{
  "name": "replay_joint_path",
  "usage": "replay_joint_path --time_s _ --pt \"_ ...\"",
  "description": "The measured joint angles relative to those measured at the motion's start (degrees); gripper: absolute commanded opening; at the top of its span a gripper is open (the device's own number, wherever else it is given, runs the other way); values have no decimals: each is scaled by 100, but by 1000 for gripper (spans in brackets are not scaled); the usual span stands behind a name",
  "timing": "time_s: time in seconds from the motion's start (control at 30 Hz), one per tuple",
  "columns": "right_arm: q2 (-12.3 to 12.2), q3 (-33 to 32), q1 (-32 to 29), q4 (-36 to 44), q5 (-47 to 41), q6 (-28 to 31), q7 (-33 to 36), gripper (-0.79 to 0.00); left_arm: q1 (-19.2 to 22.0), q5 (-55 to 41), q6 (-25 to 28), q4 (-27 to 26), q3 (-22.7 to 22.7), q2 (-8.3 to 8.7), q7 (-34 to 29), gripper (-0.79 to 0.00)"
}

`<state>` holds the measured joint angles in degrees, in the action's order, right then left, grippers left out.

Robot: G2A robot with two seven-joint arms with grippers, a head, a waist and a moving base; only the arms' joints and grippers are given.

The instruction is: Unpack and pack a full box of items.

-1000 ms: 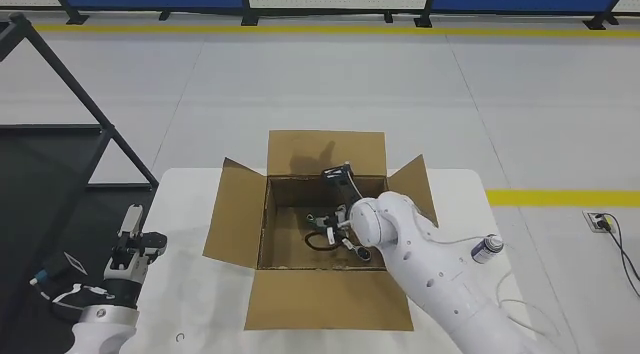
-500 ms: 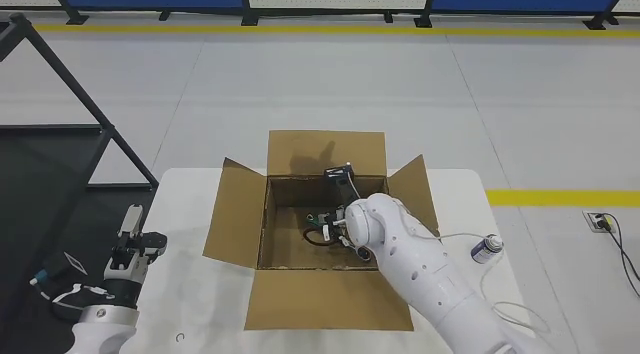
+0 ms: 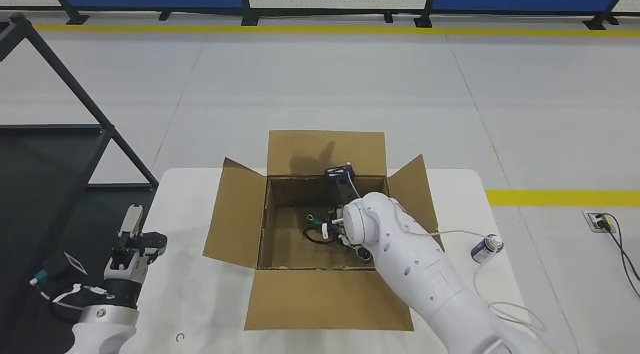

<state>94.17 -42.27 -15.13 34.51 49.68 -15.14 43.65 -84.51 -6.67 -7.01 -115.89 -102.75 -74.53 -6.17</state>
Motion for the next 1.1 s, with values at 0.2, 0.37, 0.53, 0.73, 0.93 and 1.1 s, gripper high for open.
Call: replay_joint_path --time_s 0.2,0.37,0.53,0.73,0.93,1.1 --pt "0 -89 -22 36 78 -27 -80 -785 0 0 0 0 0 0 0 0" --pt "-79 -242 -153 327 175 3 -59 -785 0 0 0 0 0 0 0 0" --pt "-249 -467 -429 958 427 50 102 -785 0 0 0 0 0 0 0 0" --pt "-602 -1024 -1138 2445 872 252 525 -785 0 0 0 0 0 0 0 0" --pt "-990 -1865 -2239 4546 1202 982 1251 -785 0 0 0 0 0 0 0 0" --pt "-1151 -2311 -2933 5866 1324 1386 1500 -785 0 0 0 0 0 0 0 0"
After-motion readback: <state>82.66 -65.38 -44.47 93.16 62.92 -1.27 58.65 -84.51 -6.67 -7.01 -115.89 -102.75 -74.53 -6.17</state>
